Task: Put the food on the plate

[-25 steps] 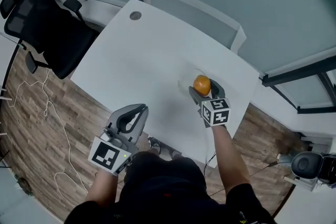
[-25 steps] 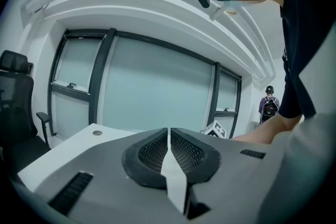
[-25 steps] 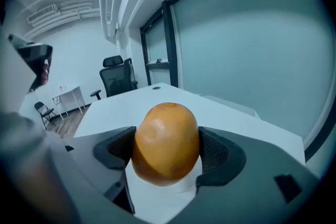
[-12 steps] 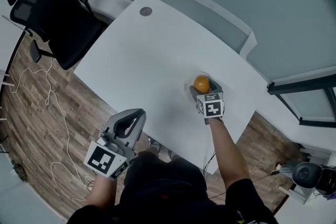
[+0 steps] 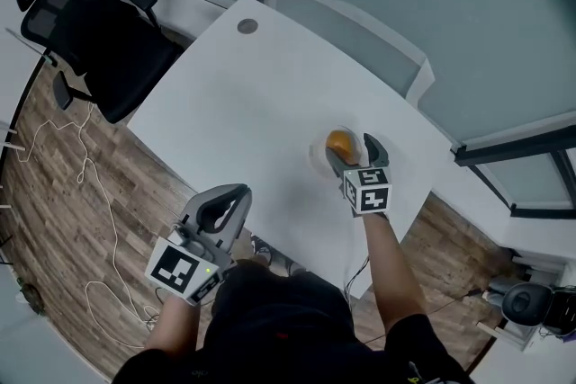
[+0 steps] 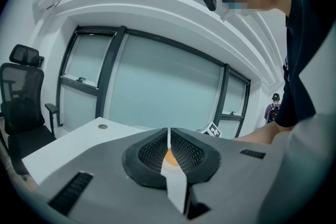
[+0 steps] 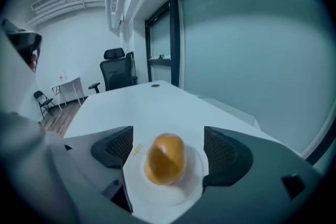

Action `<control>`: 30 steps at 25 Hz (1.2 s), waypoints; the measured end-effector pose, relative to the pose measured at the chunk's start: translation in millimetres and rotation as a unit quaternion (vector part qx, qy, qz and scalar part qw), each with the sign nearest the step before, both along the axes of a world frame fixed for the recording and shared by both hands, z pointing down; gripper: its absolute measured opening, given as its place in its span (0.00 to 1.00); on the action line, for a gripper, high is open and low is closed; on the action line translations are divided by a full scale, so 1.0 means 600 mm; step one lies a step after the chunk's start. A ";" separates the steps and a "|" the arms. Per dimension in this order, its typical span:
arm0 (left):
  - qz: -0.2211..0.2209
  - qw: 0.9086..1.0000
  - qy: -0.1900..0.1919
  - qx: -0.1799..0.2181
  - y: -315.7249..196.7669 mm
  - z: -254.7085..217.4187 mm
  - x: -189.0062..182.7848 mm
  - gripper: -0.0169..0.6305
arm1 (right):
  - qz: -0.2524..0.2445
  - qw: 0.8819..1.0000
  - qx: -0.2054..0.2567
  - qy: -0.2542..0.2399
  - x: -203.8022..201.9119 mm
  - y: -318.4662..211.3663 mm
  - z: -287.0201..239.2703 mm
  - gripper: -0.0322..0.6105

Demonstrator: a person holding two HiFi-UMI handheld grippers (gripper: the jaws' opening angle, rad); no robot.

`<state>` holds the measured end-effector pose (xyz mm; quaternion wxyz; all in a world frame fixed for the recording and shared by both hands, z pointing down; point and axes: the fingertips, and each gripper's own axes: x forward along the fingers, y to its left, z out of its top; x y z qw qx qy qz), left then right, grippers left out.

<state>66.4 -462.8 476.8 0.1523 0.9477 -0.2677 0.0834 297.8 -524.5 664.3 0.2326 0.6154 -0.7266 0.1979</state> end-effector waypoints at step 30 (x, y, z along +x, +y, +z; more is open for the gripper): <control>0.107 0.983 0.058 0.137 0.155 -0.207 0.140 0.08 | 0.023 0.929 0.368 0.036 0.020 0.365 -0.565 0.09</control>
